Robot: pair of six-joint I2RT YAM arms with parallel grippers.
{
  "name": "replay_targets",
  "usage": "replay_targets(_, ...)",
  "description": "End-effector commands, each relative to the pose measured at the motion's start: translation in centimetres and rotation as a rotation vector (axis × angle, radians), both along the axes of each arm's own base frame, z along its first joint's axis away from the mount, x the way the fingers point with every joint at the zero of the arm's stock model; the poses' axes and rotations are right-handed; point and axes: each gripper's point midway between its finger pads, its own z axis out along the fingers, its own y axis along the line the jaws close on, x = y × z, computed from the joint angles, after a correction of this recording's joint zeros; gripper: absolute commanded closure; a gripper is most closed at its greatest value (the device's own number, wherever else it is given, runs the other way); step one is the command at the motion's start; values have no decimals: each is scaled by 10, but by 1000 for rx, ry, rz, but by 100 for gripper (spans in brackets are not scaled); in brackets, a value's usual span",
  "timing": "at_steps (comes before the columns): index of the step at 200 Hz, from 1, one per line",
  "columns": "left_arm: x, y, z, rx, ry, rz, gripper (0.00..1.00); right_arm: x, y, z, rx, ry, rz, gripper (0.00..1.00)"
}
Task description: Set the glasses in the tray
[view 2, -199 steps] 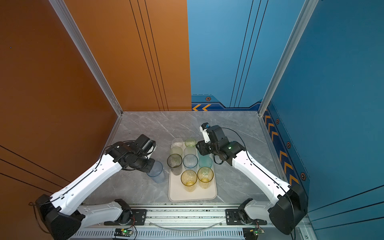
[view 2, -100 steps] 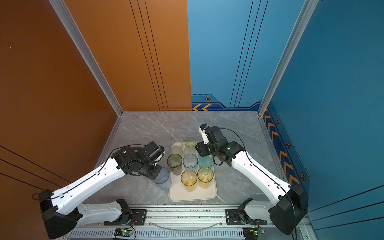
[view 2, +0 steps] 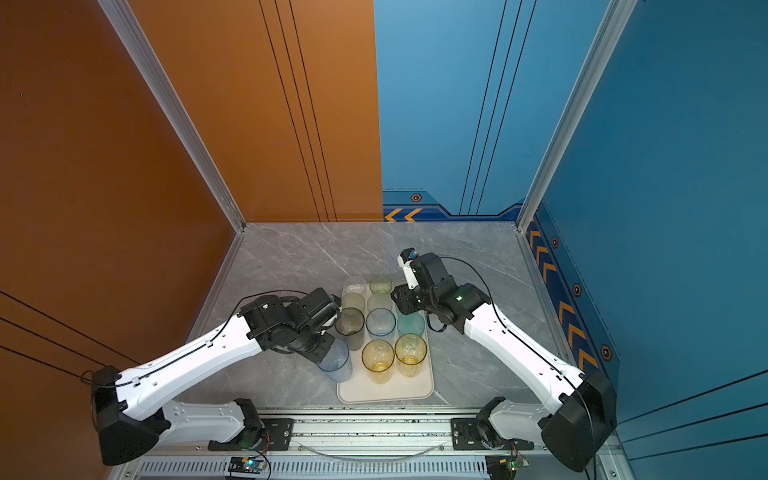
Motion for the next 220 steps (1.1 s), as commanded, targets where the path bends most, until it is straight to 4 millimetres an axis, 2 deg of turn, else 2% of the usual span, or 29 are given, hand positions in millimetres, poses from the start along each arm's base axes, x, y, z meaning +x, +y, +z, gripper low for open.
replay_targets(1, 6, -15, 9, -44, -28, -15, 93, -2, -5, 14, -4, -28, -16, 51)
replay_targets(117, 7, -35, -5, -54, 1, -55, 93, -2, -6, 11, -13, -23, -20, 51)
replay_targets(220, 5, -34, -18, -25, 30, -60, 93, -3, -7, 8, -19, -18, -21, 51)
